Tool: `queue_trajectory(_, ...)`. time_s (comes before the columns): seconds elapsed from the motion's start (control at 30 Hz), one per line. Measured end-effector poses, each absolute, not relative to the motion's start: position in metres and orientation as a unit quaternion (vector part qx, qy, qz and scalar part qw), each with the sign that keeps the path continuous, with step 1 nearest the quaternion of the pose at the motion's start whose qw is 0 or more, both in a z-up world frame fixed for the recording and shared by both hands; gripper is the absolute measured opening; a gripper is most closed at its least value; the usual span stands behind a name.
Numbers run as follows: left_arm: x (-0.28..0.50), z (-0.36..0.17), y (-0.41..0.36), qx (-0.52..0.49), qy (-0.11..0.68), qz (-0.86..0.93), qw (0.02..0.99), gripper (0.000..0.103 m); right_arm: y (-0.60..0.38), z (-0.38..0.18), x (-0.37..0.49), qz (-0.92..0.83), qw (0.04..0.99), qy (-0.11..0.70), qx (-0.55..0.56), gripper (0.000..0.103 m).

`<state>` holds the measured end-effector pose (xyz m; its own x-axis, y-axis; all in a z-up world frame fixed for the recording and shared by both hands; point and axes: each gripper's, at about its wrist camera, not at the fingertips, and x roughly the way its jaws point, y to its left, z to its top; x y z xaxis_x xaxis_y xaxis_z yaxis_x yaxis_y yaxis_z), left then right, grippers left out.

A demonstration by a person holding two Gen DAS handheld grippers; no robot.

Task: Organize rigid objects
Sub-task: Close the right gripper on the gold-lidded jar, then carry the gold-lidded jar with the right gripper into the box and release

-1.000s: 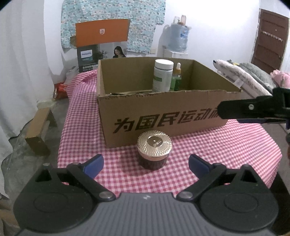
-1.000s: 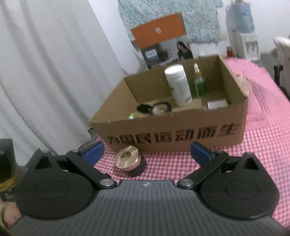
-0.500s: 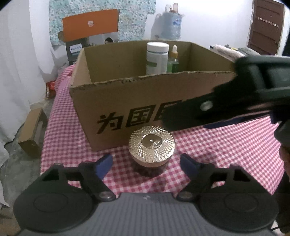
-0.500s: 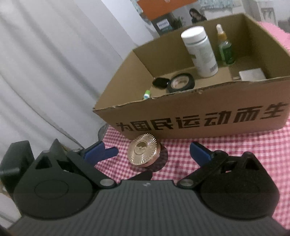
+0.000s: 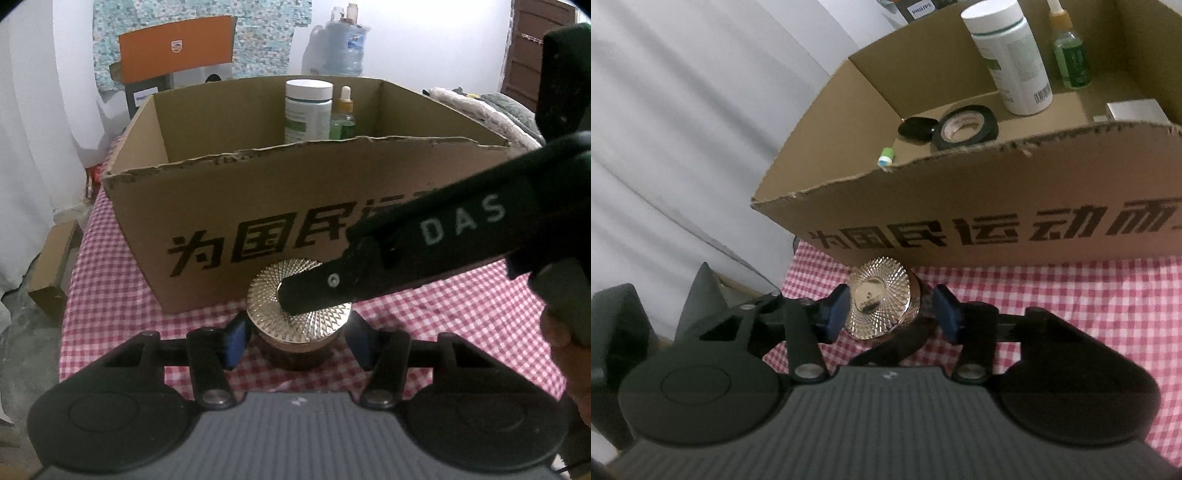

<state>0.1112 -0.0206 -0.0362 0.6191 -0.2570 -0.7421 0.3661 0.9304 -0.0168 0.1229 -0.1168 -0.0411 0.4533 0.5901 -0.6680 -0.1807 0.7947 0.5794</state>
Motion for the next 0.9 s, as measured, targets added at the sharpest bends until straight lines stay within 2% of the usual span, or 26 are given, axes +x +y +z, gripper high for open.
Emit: queue_trajectory(0.9,0.087,-0.034,-0.060,0.078,0.410,-0.204,0.885,0.057,-0.156,-0.041,0.085,0.208,0.829,0.466,0.229,0.047)
